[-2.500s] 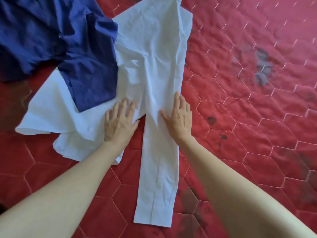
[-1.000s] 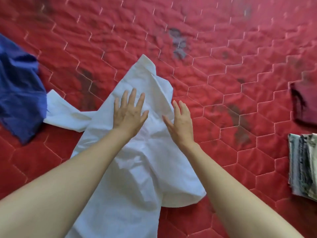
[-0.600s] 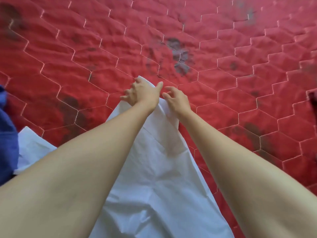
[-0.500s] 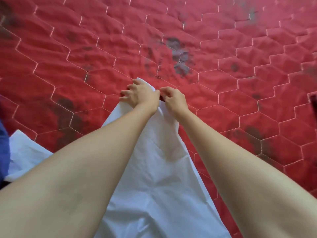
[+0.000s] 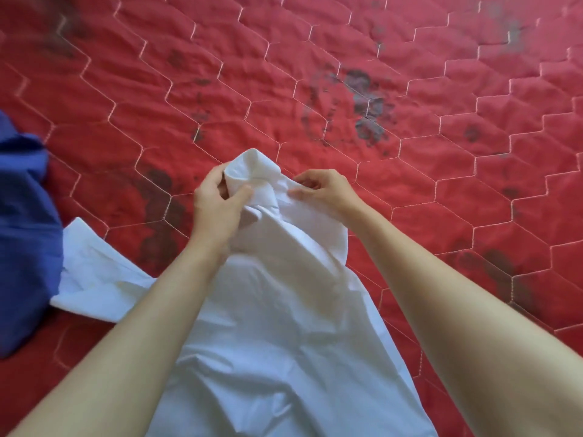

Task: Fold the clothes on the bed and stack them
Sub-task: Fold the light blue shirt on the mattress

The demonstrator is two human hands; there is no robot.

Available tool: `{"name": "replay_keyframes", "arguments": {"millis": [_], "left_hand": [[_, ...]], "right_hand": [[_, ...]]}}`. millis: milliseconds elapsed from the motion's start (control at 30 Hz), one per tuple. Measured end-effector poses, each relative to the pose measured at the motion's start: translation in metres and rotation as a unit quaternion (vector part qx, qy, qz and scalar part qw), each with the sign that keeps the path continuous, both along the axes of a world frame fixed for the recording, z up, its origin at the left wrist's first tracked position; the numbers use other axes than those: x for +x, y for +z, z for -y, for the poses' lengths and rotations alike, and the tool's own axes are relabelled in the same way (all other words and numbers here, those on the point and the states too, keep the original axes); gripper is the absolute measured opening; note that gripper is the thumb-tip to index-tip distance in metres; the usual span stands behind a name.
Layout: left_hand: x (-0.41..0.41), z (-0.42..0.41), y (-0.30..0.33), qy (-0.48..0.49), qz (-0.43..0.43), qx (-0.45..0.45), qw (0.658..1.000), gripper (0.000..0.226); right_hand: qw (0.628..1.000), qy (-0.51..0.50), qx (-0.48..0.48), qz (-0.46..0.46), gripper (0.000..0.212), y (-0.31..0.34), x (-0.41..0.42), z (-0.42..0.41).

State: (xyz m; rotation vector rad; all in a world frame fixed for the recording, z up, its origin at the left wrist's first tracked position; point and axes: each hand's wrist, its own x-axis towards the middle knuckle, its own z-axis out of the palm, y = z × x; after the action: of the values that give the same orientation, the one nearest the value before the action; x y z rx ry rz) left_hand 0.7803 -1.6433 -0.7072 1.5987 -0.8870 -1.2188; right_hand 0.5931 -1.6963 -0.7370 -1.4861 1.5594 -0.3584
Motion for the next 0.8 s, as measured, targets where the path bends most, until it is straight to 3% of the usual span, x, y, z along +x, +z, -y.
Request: {"name": "replay_keyframes", "arguments": {"millis": [100,233,367,567,667,733,800], "left_hand": [[0.032,-0.028,0.011,0.009,-0.083,-0.002,0.996,0.039],[0.059,-0.058,0.030,-0.035,-0.135,-0.011,0.990,0.039],[0.075,-0.080,0.064,-0.047,-0.154,-0.032,0.986,0.036],[0.079,-0.104,0.152,-0.035,-0.136,-0.086,0.986,0.040],[0.072,-0.113,0.222,-0.048,-0.109,-0.131,0.984,0.040],[0.063,-0.120,0.278,-0.048,-0.083,-0.172,0.980,0.037],[0.051,-0.129,0.337,-0.023,-0.043,-0.219,0.975,0.032]], "right_hand": [[0.998,0.055,-0.001,0.012,0.033,0.015,0.009,-0.013],[0.984,0.128,-0.018,0.122,0.061,0.061,0.043,-0.030],[0.965,0.194,-0.019,0.178,0.035,0.115,0.074,-0.051],[0.961,0.140,-0.150,0.186,0.009,0.203,0.094,-0.095],[0.956,0.085,-0.202,0.194,0.019,0.264,0.094,-0.118],[0.947,0.038,-0.224,0.225,0.007,0.316,0.092,-0.135],[0.934,-0.008,-0.258,0.248,0.008,0.371,0.087,-0.150]]}}
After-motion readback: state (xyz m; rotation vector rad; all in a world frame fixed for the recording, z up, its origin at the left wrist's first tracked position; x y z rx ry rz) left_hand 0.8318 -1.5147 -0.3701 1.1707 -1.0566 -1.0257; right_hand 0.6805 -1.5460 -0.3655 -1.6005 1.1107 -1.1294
